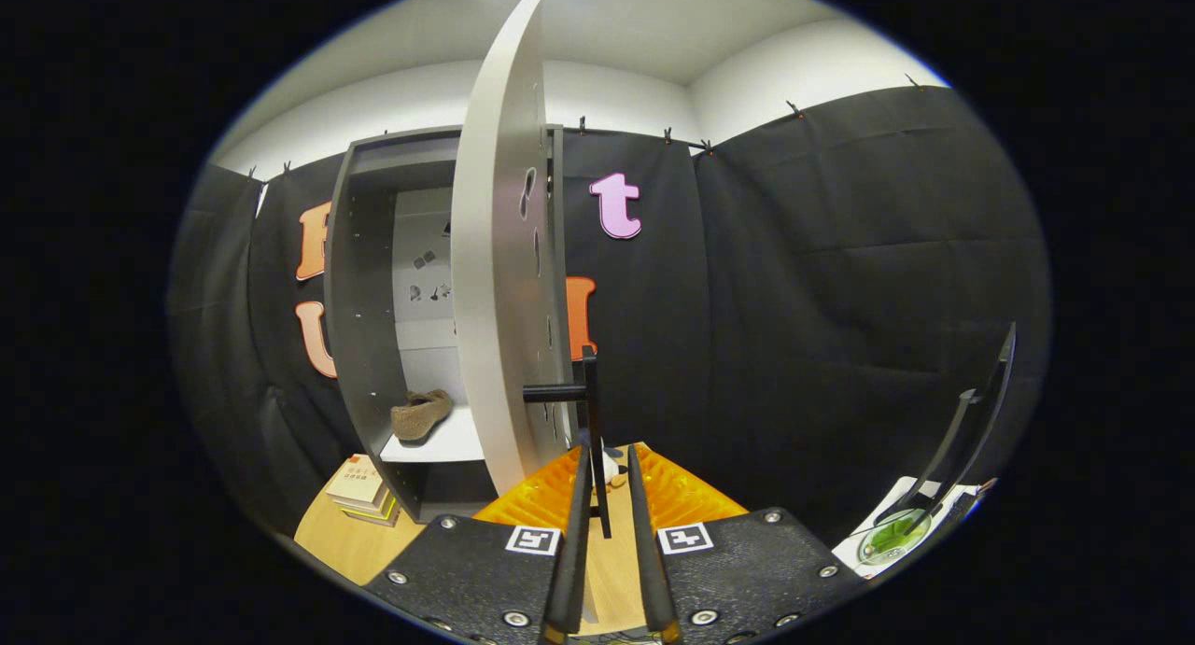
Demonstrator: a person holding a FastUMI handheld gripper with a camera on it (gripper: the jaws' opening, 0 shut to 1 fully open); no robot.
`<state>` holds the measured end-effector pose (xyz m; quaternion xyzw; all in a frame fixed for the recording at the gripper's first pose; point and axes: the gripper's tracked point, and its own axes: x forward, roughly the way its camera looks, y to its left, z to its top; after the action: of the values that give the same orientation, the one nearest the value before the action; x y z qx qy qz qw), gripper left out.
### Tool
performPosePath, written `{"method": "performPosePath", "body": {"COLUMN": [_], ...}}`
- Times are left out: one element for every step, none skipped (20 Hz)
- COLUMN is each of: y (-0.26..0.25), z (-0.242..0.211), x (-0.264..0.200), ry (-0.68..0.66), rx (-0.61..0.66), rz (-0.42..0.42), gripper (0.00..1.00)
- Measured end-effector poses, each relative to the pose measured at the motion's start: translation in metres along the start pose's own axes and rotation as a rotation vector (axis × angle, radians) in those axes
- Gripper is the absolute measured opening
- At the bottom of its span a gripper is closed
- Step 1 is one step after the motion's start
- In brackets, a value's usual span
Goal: Open the shoe cabinet door, grab the shoes and put them into the shoe cabinet, then close the shoe cabinet door.
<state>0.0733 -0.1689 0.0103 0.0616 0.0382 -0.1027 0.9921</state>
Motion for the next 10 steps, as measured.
{"method": "performPosePath", "body": {"y": [-0.001,-0.002,-0.002,-0.003,-0.005,-0.007,-0.009,-0.012,-0.017,-0.020], "z": [-0.001,-0.001,-0.002,-0.003,-0.002,-0.002,-0.003,-0.003,-0.004,-0.004], "x": [-0.001,-0.003,-0.005,-0.007,-0.009,-0.010,-0.012,-0.013,-0.014,-0.016], "ry": [0.003,0.005,0.009,0.012,0.012,0.012,0.016,0.018,0.023,0.025], "rx": [-0.003,-0.004,-0.004,-0.007,-0.012,-0.016,-0.019,-0.023,-0.024,-0.025], "rz": [-0.005,-0.008,-0.012,-0.017,-0.025,-0.034,-0.044,-0.053,-0.063,-0.073], "gripper": [0.24,0.24,0.24,0.24,0.24,0.24,0.24,0.24,0.24,0.24]}}
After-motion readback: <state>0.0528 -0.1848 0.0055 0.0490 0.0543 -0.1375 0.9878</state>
